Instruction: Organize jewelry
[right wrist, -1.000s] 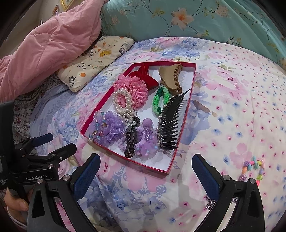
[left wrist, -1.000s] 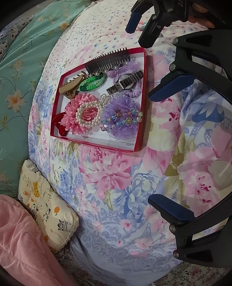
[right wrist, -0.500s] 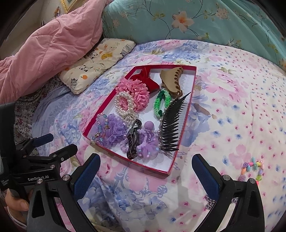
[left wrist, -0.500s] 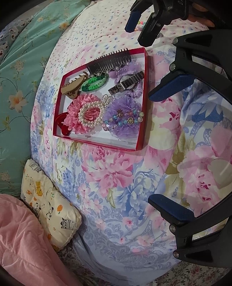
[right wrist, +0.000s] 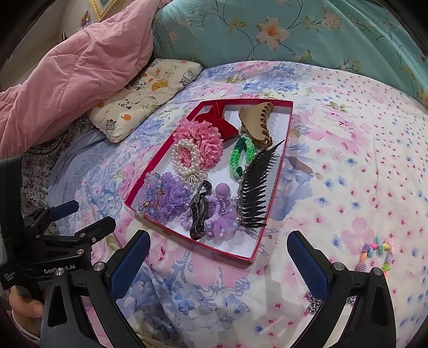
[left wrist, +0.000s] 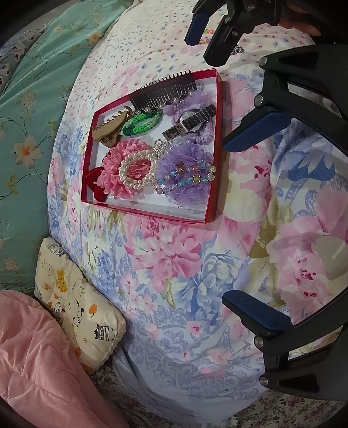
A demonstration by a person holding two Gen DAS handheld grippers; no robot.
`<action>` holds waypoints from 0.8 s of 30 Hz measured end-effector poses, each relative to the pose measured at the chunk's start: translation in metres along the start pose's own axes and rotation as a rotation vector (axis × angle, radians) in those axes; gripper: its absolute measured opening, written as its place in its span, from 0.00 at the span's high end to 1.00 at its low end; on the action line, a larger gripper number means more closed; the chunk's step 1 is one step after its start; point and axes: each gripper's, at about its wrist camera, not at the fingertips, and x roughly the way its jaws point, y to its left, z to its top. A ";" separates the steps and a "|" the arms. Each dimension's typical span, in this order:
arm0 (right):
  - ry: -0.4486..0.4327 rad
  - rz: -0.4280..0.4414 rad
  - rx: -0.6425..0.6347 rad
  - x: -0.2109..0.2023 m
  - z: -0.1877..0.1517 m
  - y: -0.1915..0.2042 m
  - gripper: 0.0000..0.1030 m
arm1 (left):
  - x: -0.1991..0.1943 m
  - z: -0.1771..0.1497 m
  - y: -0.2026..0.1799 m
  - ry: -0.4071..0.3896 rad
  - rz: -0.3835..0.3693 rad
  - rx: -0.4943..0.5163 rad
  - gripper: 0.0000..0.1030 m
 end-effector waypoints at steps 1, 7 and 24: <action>0.000 0.000 0.001 0.000 0.000 0.000 0.00 | 0.000 0.001 0.000 0.000 0.000 0.000 0.00; -0.001 0.001 0.002 0.000 0.000 0.000 0.00 | 0.000 0.001 0.001 0.003 -0.003 -0.002 0.00; -0.003 0.000 0.001 -0.001 0.000 0.000 0.00 | 0.000 0.000 0.001 0.007 -0.002 -0.006 0.00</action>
